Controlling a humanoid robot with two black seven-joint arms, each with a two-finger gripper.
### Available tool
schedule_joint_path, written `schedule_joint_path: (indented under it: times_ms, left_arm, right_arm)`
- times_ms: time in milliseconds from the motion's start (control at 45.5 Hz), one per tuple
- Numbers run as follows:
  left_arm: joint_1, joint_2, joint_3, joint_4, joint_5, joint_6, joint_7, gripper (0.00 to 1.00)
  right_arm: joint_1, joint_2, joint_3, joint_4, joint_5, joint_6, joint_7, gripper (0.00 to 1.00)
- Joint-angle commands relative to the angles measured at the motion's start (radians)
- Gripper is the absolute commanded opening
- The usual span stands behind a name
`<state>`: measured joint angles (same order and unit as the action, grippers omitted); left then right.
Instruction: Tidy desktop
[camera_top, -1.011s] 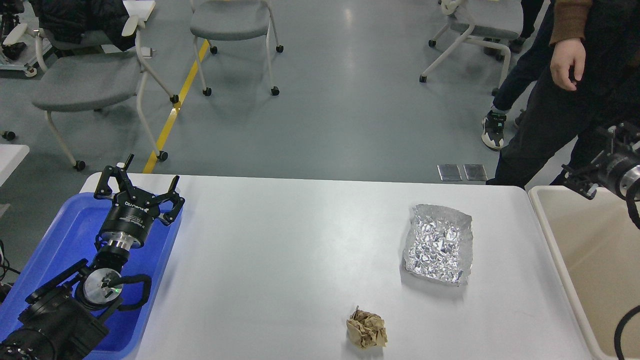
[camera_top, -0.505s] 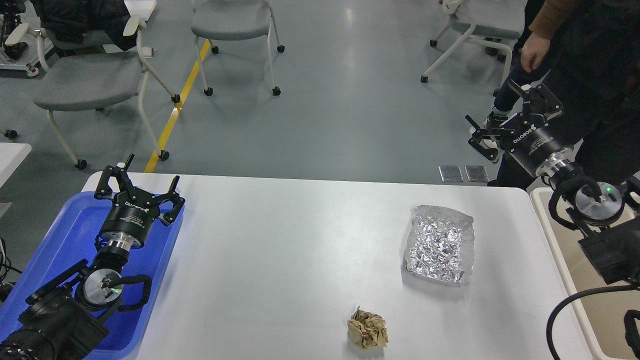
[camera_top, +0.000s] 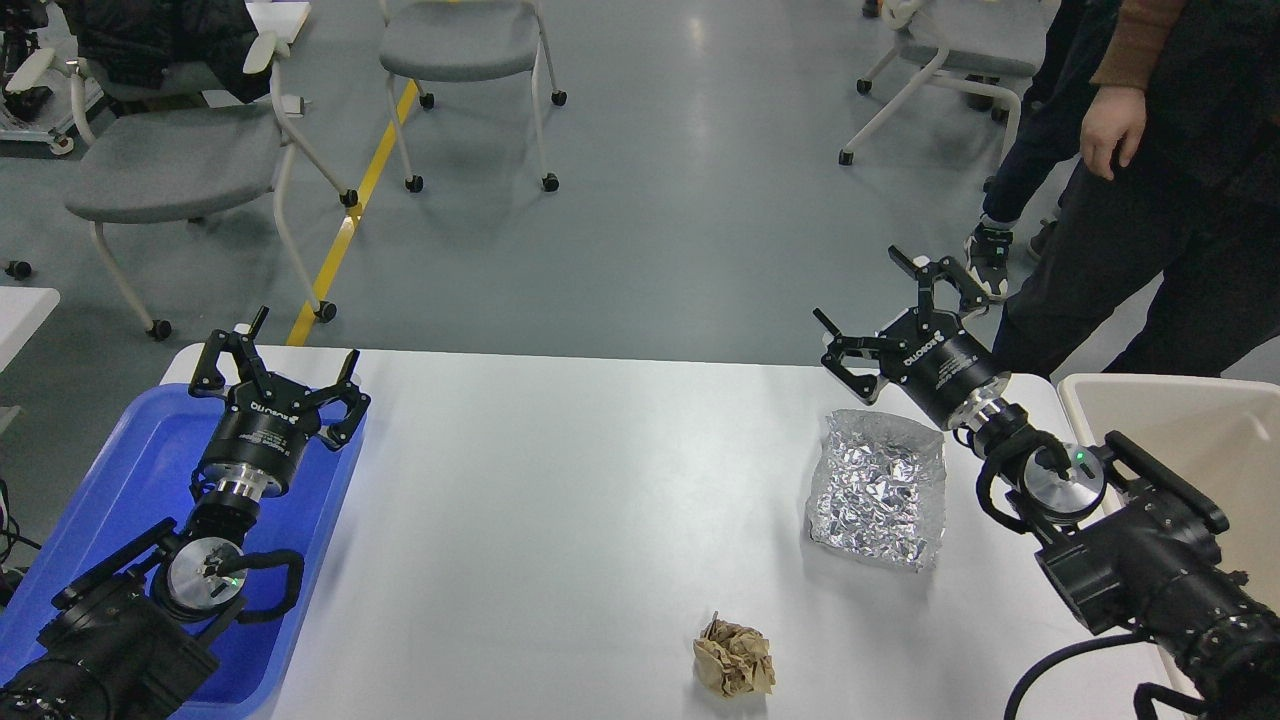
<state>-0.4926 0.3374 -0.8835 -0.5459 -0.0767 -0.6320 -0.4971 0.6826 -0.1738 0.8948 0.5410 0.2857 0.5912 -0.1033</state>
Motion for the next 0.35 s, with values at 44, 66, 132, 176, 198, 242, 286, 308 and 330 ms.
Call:
schedule_joint_path:
  times_ms: [44, 66, 132, 176, 198, 242, 286, 308, 330]
  left_arm:
    - [0.000, 0.000, 0.000, 0.000, 0.000, 0.000, 0.000, 1.00]
    - [-0.001, 0.000, 0.000, 0.000, 0.000, -0.002, 0.000, 1.00]
    - [0.000, 0.000, 0.000, 0.000, 0.000, 0.000, 0.000, 1.00]
    - [-0.001, 0.000, 0.000, 0.001, 0.000, 0.000, 0.000, 1.00]
    - [0.000, 0.000, 0.000, 0.000, 0.000, -0.002, 0.000, 1.00]
    - [-0.001, 0.000, 0.000, 0.000, 0.000, -0.002, 0.000, 1.00]
    - [-0.001, 0.000, 0.000, 0.001, 0.000, 0.000, 0.000, 1.00]
    - [-0.001, 0.000, 0.000, 0.000, 0.000, 0.000, 0.000, 1.00]
    - [0.000, 0.000, 0.000, 0.000, 0.000, 0.000, 0.000, 1.00]
  right_arm:
    - [-0.078, 0.031, 0.001, 0.002, 0.003, 0.045, 0.001, 1.00]
    - [-0.078, 0.031, 0.001, 0.001, 0.003, 0.048, 0.001, 1.00]
    - [-0.080, 0.031, 0.003, -0.001, 0.003, 0.048, 0.001, 1.00]
    - [-0.081, 0.031, 0.003, -0.001, 0.003, 0.048, 0.001, 1.00]
    - [-0.083, 0.031, 0.003, -0.001, 0.003, 0.048, 0.001, 1.00]
    - [-0.084, 0.031, 0.003, -0.001, 0.003, 0.048, 0.001, 1.00]
    - [-0.084, 0.031, 0.003, -0.001, 0.003, 0.048, 0.001, 1.00]
    - [-0.084, 0.031, 0.001, -0.001, 0.003, 0.048, 0.001, 1.00]
    - [-0.084, 0.033, 0.001, -0.001, 0.003, 0.048, 0.001, 1.00]
